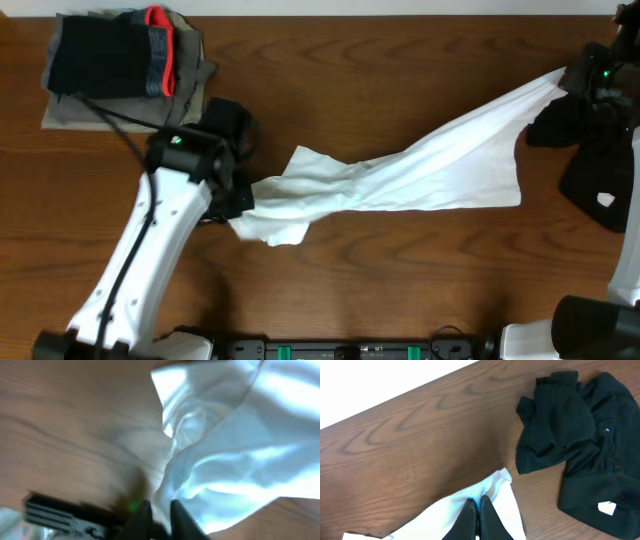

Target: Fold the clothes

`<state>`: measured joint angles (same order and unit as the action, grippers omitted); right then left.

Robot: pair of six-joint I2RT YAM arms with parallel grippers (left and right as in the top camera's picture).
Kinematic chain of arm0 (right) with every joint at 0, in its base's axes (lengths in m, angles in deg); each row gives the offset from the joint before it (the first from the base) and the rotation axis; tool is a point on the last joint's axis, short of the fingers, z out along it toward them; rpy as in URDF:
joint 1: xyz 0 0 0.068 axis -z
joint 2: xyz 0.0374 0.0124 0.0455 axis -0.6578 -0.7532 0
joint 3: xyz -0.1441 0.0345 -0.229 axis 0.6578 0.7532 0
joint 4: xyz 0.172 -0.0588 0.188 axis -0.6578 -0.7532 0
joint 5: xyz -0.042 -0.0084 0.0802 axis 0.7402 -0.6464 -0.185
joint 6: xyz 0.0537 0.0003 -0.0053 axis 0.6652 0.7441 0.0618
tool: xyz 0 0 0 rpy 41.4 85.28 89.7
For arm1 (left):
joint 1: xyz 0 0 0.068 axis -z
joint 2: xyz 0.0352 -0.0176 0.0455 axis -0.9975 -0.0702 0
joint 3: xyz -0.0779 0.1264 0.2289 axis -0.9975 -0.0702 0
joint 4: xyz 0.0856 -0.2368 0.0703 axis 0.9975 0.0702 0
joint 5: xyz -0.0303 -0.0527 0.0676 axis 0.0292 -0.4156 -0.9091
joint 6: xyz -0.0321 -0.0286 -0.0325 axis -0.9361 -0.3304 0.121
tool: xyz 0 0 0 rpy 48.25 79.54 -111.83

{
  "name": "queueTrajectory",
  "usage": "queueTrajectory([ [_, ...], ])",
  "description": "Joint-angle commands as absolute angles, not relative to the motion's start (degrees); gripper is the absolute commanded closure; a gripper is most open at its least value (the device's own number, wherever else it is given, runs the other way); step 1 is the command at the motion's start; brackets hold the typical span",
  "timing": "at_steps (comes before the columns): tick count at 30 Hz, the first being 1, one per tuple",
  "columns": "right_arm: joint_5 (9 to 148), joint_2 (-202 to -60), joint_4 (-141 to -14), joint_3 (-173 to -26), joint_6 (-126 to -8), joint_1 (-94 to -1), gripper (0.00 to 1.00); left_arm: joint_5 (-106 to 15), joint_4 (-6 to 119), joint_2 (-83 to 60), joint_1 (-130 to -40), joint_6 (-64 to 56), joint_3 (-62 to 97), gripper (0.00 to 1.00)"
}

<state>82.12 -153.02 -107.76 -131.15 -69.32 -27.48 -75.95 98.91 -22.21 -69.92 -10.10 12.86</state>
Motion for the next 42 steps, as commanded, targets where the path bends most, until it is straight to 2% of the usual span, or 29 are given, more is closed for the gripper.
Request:
queueTrajectory([
  [1,82.8,-152.0,-107.5,-131.9,-70.3,-26.4,0.99,-70.5,99.3,-25.0,-70.3,-11.9,11.8,0.83],
  [2,82.8,-152.0,-107.5,-131.9,-70.5,-26.4,0.99,-70.5,99.3,-25.7,-70.3,-11.9,11.8,0.78],
  [8,83.0,-152.0,-107.4,-131.9,-70.5,-26.4,0.99,-70.6,94.8,-26.3,-70.3,-9.5,11.9,0.78],
  [13,83.0,-152.2,-107.1,-131.9,-70.5,-26.4,0.99,-70.7,81.6,-26.5,-70.3,-8.9,11.9,0.74],
  [16,83.0,-152.2,-107.1,-131.9,-70.5,-26.4,0.99,-68.7,75.7,-27.5,-70.3,-4.5,11.9,0.71],
  [19,83.0,-152.2,-107.1,-131.9,-70.5,-26.4,0.99,-67.7,72.0,-29.9,-70.3,0.1,11.9,0.65],
  [23,83.0,-152.2,-106.9,-131.9,-70.5,-26.4,0.99,-63.8,67.3,-35.2,-70.3,8.5,11.9,0.52],
  [28,83.0,-152.2,-106.4,-131.9,-70.5,-26.4,0.99,-49.9,59.5,-41.5,-70.3,18.0,11.9,0.39],
  [32,83.0,-152.2,-105.7,-131.9,-70.5,-26.4,0.99,-43.5,54.2,-44.3,-70.3,19.3,11.9,0.33],
  [42,83.0,-152.5,-105.6,-131.8,-70.6,-26.5,0.99,-43.5,58.2,-47.0,-70.3,19.2,11.9,0.33],
])
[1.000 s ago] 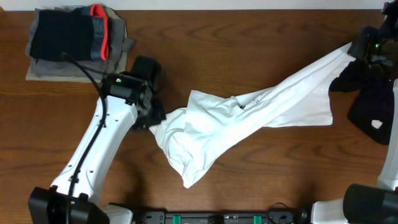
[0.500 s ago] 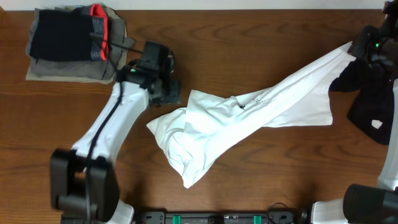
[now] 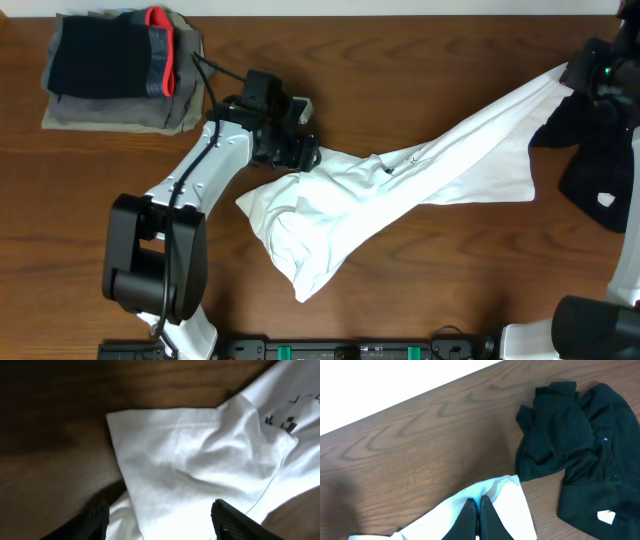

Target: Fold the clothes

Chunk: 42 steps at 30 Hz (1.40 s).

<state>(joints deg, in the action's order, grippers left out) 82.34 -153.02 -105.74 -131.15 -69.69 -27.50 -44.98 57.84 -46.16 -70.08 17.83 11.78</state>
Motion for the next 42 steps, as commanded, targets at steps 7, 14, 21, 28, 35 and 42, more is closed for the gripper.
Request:
queueTrajectory([
  [7,83.2,-152.5,-105.6,-131.7,-71.2,-26.5,0.99,-44.2,57.6,-47.2,-70.2,19.3,11.8,0.33],
  [14,83.3,-152.5,-105.5,-131.7,-71.4,-26.5,0.99,-44.2,54.9,-50.9,-70.2,19.3,11.8,0.33],
  [21,83.6,-152.5,-105.5,-131.7,-71.9,-26.5,0.99,-44.2,51.7,-56.7,-70.2,19.3,11.8,0.34],
  [28,83.6,-152.5,-105.5,-131.7,-71.8,-26.5,0.99,-44.2,51.3,-56.8,-70.2,18.5,11.8,0.56],
  [35,83.6,-152.5,-105.5,-131.7,-71.8,-26.5,0.99,-42.5,51.4,-56.8,-70.3,17.3,12.7,0.94],
  [42,83.6,-152.5,-105.5,-131.7,-72.0,-26.5,0.99,-43.2,52.1,-53.3,-73.2,17.3,19.6,0.94],
])
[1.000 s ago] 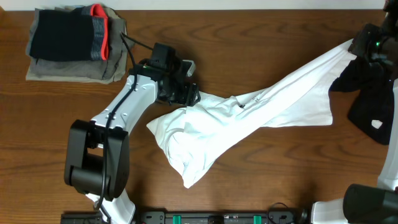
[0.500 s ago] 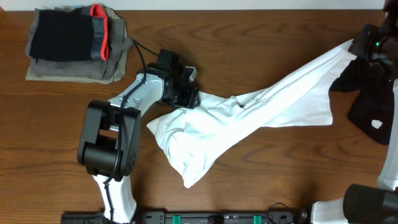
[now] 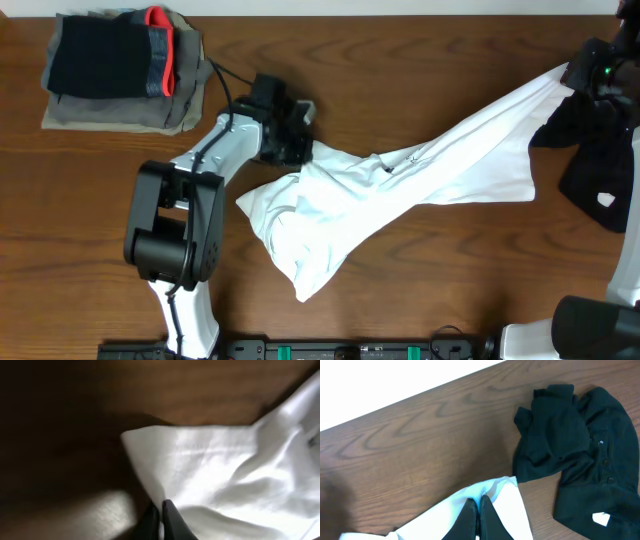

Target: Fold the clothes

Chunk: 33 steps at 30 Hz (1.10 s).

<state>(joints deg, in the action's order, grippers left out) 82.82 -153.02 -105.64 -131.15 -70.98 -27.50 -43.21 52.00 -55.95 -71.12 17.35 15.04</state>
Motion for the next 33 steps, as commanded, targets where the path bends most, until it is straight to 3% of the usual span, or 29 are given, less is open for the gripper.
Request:
queueTrajectory([
  [1,83.6,-152.5,-105.5,-131.7,-72.1,-26.5,0.99,-43.9,52.2,-52.2,-73.8,17.2,20.5,0.94],
  [22,83.1,-146.3,-105.1,-131.7,-72.5,-24.2,0.99,-72.3,52.2,-10.8,-79.3,19.6,25.2,0.94],
  [33,83.4,-131.4,-106.6,-131.7,-74.4,-21.8,0.98,-72.8,49.9,5.4,-79.3,23.5,25.2,0.94],
])
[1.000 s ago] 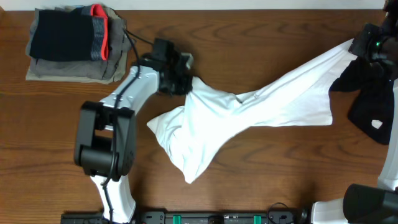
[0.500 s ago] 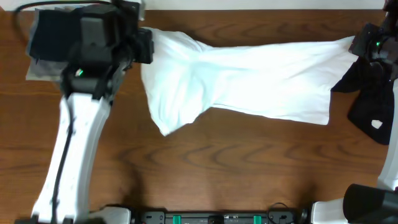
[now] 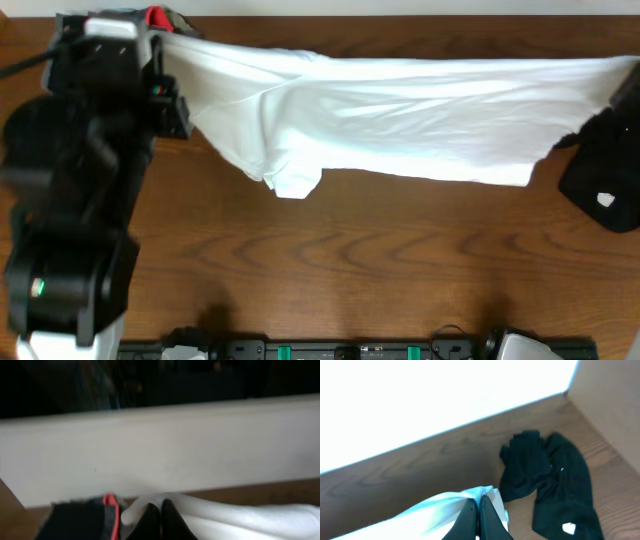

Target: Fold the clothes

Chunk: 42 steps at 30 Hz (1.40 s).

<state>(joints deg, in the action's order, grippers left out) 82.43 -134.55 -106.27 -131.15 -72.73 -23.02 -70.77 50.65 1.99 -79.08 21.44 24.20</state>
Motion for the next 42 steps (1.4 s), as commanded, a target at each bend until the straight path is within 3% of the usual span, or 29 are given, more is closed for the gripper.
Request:
queueTrajectory([
  [1,83.6,-130.0,-106.7,-131.7,-74.4,-21.5,0.99,-72.8,49.9,6.9,-79.3,24.0,25.2,0.94],
  [17,86.4,-121.4,-107.2,-131.7,-74.4,-20.4,0.99,-83.3,48.4,21.7,-79.3,27.9,26.3,0.94],
  [31,81.8,-140.6,-107.5,-131.7,-74.4,-20.4,0.99,-87.3,49.4,3.3,-79.3,26.2,26.3,0.94],
  [42,78.6,-150.9,-107.4,-131.7,-74.9,-20.7,0.99,-56.3,60.1,-17.5,-78.1,22.4,26.3,0.94],
])
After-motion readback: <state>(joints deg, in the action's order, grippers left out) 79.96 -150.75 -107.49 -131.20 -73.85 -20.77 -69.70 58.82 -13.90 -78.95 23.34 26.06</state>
